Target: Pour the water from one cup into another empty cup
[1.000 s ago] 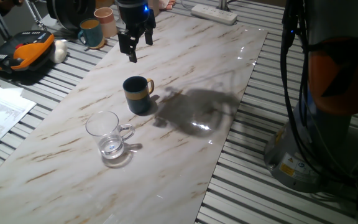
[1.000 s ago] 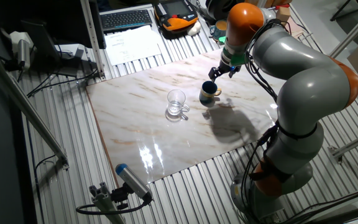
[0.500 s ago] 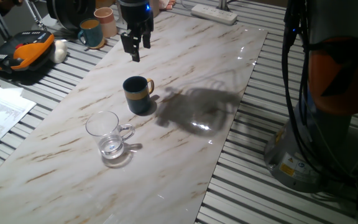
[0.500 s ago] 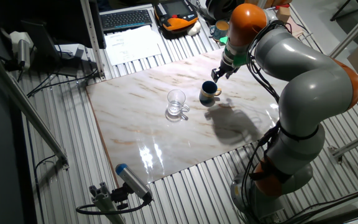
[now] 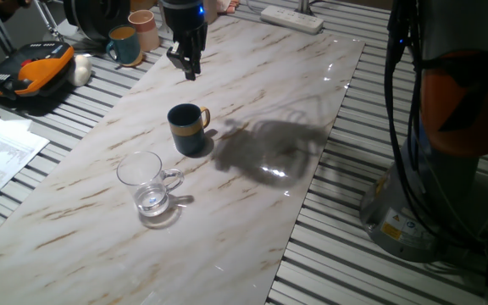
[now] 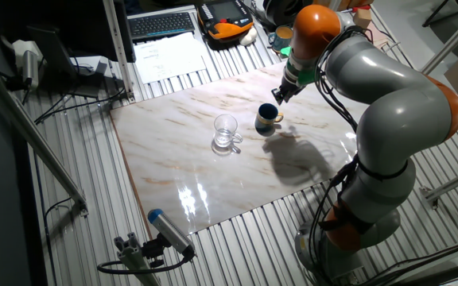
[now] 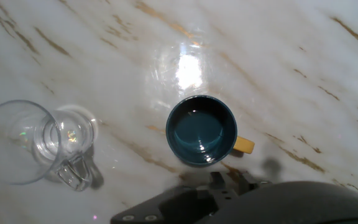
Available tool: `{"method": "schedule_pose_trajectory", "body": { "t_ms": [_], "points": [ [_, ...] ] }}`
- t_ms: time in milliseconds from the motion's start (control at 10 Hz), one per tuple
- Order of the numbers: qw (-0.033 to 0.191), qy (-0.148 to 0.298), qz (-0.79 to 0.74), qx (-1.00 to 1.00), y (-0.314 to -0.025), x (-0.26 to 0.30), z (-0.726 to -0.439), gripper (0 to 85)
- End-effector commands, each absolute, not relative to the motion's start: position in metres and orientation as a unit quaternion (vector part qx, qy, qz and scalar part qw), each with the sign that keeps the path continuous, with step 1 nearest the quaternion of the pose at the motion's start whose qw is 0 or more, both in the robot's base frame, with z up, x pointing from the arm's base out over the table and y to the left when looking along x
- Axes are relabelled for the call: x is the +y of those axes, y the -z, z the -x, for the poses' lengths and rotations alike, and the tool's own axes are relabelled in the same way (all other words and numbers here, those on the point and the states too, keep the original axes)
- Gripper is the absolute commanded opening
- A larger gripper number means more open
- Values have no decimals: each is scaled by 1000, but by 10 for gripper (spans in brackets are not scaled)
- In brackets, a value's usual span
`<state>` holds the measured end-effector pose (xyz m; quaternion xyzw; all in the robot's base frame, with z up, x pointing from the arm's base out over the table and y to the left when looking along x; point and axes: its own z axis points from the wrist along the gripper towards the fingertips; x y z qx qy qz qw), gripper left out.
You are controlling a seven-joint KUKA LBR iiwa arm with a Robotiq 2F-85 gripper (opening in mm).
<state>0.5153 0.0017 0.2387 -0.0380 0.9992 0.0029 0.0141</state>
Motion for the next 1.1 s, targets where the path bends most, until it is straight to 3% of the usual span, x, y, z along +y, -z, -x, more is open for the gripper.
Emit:
{"method": "schedule_pose_trajectory", "body": {
  "t_ms": [0, 1000],
  "points": [
    [14, -3, 36, 999, -239, 2, -515, 0],
    [13, 0, 32, 999, -239, 2, -515, 0]
  ]
}}
